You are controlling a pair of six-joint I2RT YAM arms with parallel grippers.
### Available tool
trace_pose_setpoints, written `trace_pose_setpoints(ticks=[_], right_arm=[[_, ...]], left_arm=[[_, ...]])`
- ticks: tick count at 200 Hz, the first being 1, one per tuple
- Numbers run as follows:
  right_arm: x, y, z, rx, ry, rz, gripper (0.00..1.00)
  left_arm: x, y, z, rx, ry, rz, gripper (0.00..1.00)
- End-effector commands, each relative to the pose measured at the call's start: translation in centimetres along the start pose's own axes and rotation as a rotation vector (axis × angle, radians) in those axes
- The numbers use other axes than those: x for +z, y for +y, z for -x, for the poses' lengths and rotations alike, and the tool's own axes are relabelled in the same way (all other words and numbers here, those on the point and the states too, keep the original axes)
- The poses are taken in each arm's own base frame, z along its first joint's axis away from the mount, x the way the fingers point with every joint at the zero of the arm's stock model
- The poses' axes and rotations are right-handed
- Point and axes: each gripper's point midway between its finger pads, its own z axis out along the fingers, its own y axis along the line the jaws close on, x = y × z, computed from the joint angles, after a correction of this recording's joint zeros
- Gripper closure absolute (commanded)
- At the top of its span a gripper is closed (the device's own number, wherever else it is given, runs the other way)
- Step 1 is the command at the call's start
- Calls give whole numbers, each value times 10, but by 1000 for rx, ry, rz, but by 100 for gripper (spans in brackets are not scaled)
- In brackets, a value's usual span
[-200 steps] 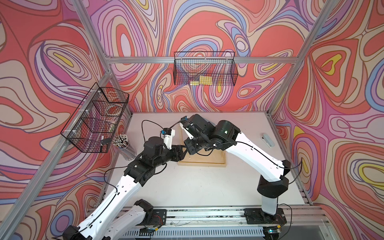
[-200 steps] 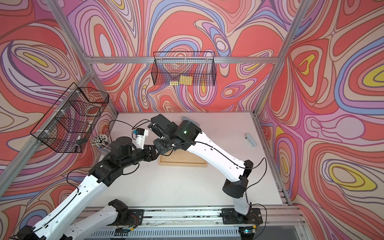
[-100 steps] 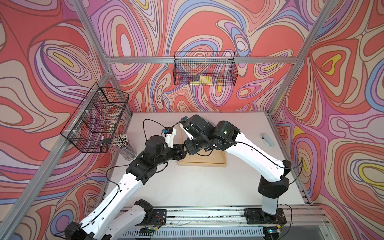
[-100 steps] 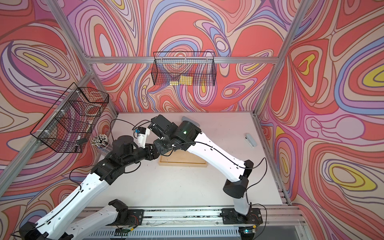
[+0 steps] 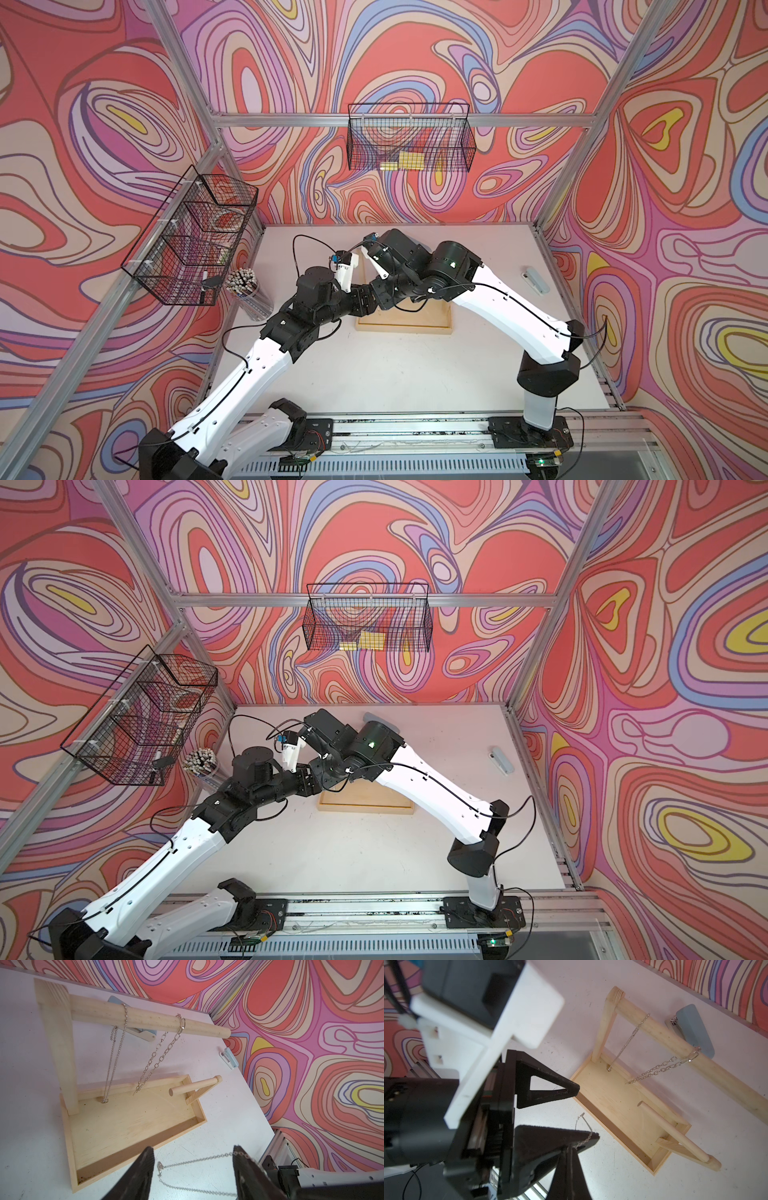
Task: Hang the necklace on the jewelry display stand
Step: Hang the necklace on the stand.
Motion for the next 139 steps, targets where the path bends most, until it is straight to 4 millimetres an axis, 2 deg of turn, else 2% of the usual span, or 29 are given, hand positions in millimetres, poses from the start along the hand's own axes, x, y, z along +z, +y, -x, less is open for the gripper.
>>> trace_pose_setpoints(ticks=[1, 77, 99, 139], right_arm=[[-9, -1, 7, 14, -38, 17, 100], [-8, 0, 7, 16, -40, 32, 100], [-6, -2, 6, 18, -33, 28, 100], [-6, -5, 5, 24, -34, 27, 100]], left_arm=[[-4, -27, 10, 52, -14, -98, 41], [1, -38, 9, 68, 1, -144, 66], [3, -39, 10, 71, -3, -150, 68], [3, -40, 12, 75, -6, -147, 87]])
